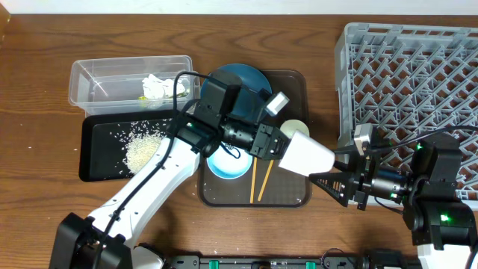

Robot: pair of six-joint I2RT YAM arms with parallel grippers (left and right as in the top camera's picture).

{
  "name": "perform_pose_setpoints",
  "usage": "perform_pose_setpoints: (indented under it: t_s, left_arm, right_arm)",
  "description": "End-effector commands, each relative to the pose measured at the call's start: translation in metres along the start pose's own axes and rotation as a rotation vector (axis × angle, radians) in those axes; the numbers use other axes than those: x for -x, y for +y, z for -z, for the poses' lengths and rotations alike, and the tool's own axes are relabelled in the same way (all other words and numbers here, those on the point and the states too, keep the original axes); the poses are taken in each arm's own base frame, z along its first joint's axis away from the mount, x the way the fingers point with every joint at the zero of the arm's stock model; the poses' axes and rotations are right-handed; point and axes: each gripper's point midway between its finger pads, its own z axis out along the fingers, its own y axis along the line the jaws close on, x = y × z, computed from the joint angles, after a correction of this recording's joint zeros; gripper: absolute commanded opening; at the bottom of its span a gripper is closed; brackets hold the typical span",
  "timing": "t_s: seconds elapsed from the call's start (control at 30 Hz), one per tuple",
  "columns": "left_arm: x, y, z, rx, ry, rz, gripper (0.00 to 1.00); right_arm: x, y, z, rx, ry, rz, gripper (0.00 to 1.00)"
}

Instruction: Sort waste into correct bins and load items into the dishwasher rack

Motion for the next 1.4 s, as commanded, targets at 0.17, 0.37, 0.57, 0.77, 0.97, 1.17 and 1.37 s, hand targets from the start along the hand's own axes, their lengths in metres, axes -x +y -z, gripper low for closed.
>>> perform_pose_setpoints:
  t_s: [0.17, 0.37, 0.57, 0.77, 0.97, 1.17, 1.37]
  left_arm:
    - [-0.005, 0.106, 0.034, 0.615, -0.141, 0.160, 0.57]
    - [-0.018, 0.125, 0.094, 0.894, -0.225, 0.220, 0.59]
    - [-0.031, 0.105, 0.161, 1.091, -0.369, 0.214, 0.62]
    - [-0.047, 0.085, 0.201, 1.190, -0.471, 0.214, 0.68]
    - [-0.051, 0.084, 0.206, 1.196, -0.479, 0.231, 0.68]
    - [-0.051, 0.085, 0.205, 1.197, -0.474, 0.236, 0.68]
    - [-0.051, 0.085, 0.205, 1.197, -0.474, 0.236, 0.68]
  right_arm:
    - [-0.020, -0.040, 0.006, -0.265, 0.083, -0.080, 0.47]
    - [-0.043, -0.100, 0.043, -0.706, 0.133, -0.266, 0.18]
    - [-0.010, -0.111, 0.077, -0.932, 0.063, -0.256, 0.15]
    - [0.016, -0.127, 0.134, -1.260, 0.072, -0.320, 0.10]
    - [0.021, -0.155, 0.181, -1.459, 0.179, -0.481, 0.10]
    - [0.019, -0.184, 0.231, -1.598, 0.158, -0.667, 0.03]
    - [-0.002, -0.207, 0.290, -1.739, 0.042, -0.868, 0.07]
